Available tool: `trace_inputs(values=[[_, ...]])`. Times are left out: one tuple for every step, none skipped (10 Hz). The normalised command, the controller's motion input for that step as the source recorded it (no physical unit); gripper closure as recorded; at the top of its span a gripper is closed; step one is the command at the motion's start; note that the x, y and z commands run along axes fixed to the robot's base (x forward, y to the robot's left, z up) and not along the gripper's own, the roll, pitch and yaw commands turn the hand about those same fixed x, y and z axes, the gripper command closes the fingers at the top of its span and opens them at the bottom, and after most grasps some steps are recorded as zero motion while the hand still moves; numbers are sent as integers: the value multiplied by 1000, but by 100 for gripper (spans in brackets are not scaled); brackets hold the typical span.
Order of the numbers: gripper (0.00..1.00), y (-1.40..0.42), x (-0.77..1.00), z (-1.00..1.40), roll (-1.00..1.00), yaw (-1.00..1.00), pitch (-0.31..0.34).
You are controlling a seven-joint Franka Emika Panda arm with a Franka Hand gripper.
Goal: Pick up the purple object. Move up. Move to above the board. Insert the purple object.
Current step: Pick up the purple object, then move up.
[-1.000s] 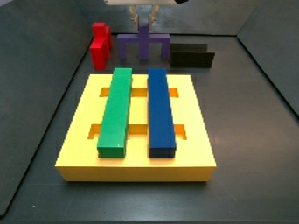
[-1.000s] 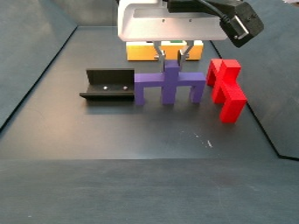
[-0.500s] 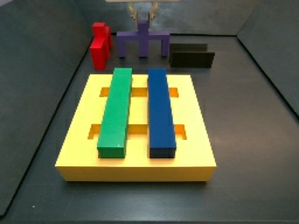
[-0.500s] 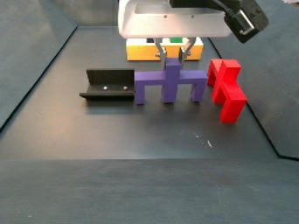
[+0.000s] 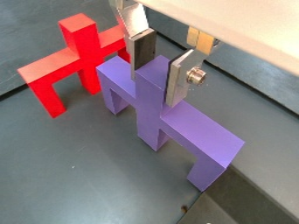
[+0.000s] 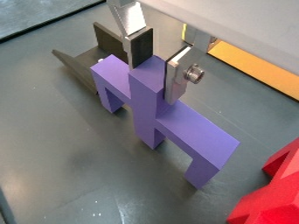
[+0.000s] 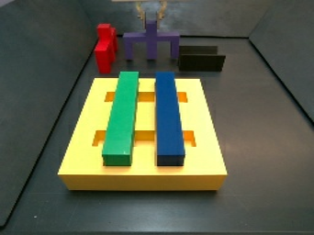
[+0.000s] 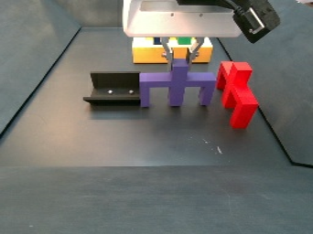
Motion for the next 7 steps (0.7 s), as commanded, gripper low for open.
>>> trace_inputs(values=[[100, 0, 0, 0, 0, 0, 0], [100, 0, 0, 0, 0, 0, 0], [100, 0, 0, 0, 0, 0, 0], [100, 0, 0, 0, 0, 0, 0], [100, 0, 0, 833, 0, 0, 0], [100, -6, 2, 844, -2, -3, 13], [100, -13, -29, 647, -14, -2, 56]])
